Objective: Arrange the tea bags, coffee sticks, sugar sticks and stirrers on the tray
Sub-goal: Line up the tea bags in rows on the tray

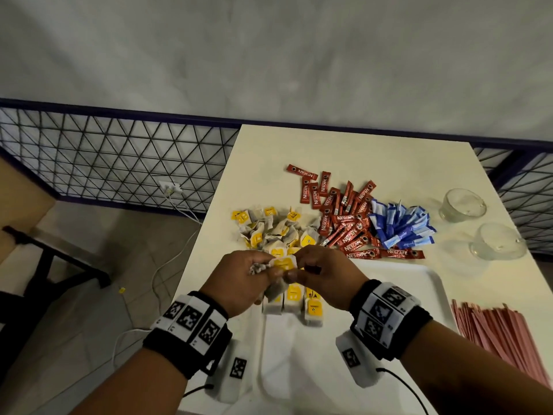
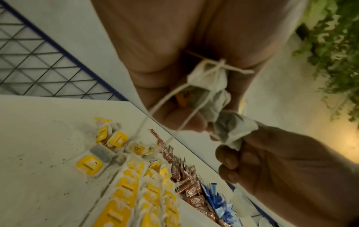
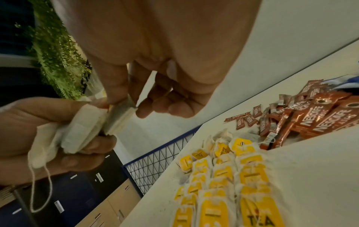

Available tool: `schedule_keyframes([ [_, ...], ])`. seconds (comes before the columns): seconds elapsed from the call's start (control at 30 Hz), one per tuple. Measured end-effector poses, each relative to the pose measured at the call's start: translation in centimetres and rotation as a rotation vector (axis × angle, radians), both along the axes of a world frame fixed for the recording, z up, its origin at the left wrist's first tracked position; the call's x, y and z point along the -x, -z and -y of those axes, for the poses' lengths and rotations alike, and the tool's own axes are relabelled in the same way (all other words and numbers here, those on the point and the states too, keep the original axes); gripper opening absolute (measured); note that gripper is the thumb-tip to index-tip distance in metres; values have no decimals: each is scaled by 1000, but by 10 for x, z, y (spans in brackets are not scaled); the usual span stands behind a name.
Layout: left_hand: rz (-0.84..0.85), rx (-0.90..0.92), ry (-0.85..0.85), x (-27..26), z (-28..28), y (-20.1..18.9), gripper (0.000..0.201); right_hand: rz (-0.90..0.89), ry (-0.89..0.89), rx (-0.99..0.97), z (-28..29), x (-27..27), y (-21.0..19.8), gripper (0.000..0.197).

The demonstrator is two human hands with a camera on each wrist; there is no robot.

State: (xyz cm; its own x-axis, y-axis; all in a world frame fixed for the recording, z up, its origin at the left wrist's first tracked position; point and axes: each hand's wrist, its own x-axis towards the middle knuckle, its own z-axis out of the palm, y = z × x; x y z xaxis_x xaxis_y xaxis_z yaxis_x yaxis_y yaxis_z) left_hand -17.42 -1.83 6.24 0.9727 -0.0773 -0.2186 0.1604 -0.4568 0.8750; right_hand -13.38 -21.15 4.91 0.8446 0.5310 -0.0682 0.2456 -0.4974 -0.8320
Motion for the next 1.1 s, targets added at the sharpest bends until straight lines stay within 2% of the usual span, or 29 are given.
schedule_keyframes([
  [0.07, -18, 56, -49, -1, 0, 0, 5, -3, 21, 8, 2, 0, 0, 20],
  [0.17, -13, 133, -67, -2, 2, 1, 8, -7, 44, -38, 3, 1, -1, 13],
  [0.23, -8, 164, -74, -1, 2, 1, 8, 15, 46, -30, 3, 0, 0, 15],
  [0.3, -17, 141, -78, -2, 2, 4, 8, 13, 71, -31, 2, 1, -1, 21],
  [0.47, -38, 39, -26, 0, 2, 9, 7, 9, 50, -37, 2, 0, -12, 15],
  [0.57, -69, -100, 42, 2, -1, 15, 22, 50, -17, 111, -3, -4, -10, 3],
  [0.67, -149, -179, 22, 6, -9, 26, 14, 18, -106, 322, -6, -3, 4, 10],
  [0.87, -245, -199, -41, 19, -25, 41, 14, -171, -225, 533, -9, 4, 33, 17],
  [0.97, -252, -199, -48, 21, -29, 45, 10, -199, -198, 602, -9, 5, 47, 17],
  [1.1, -243, -189, -55, 21, -30, 47, 11, -173, -47, 613, -10, 2, 59, 15],
])
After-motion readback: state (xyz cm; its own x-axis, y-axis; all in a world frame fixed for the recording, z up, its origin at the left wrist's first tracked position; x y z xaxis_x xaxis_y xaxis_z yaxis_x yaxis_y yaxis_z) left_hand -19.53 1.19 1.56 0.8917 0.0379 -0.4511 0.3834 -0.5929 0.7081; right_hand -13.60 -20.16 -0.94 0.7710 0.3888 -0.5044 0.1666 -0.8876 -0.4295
